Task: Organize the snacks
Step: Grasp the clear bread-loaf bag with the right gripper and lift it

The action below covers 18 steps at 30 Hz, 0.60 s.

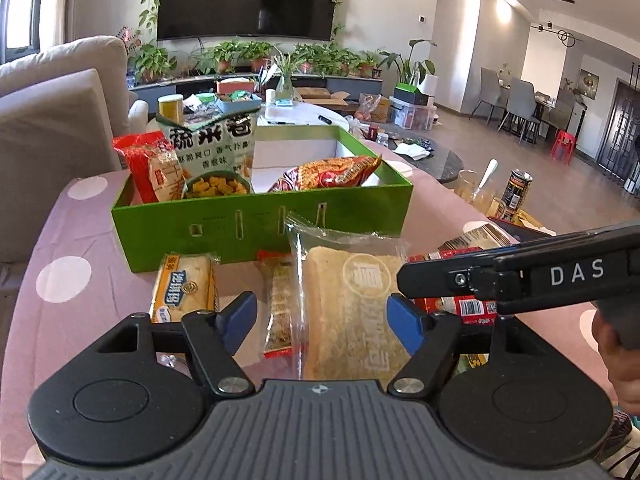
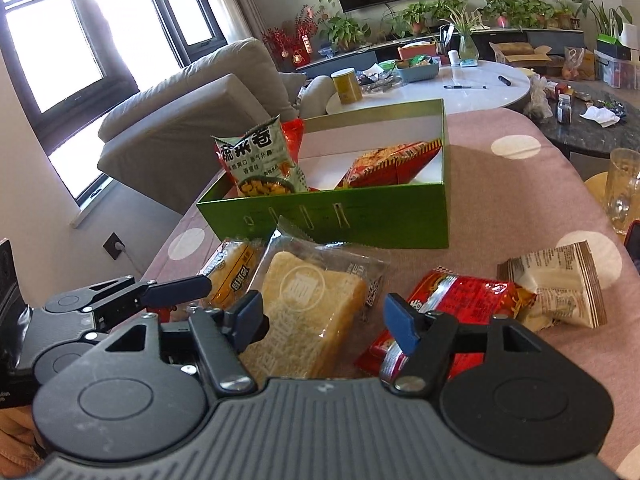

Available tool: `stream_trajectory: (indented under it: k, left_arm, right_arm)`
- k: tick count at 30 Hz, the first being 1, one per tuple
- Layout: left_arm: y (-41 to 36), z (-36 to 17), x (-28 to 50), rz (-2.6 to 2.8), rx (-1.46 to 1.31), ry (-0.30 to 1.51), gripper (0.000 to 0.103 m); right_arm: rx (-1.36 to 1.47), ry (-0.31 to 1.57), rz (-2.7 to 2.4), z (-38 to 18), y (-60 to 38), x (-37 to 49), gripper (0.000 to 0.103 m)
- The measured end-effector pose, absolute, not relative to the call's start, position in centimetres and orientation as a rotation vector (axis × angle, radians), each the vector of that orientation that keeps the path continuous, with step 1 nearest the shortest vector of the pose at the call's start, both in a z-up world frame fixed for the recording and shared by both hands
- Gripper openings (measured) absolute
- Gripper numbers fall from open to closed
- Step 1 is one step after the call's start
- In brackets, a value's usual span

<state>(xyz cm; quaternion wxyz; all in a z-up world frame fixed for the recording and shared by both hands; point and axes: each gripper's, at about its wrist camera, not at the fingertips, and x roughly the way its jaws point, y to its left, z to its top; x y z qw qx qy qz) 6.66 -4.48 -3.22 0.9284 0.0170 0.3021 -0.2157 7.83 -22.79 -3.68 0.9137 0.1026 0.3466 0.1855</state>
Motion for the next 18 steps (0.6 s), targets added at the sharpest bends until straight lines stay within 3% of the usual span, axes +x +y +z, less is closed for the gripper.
stream_trajectory:
  k: [15, 18]
  left_arm:
    - [-5.24, -4.0, 6.92, -0.475, 0.047, 0.664, 0.065]
    - [-5.32, -4.06, 6.97, -0.488, 0.041, 0.671, 0.059]
  right_arm:
    - [0.226, 0.748, 0.391, -4.38, -22.51, 8.32, 0.069]
    - [0.224, 0.752, 0.397, -4.44, -22.23, 8.51, 0.066]
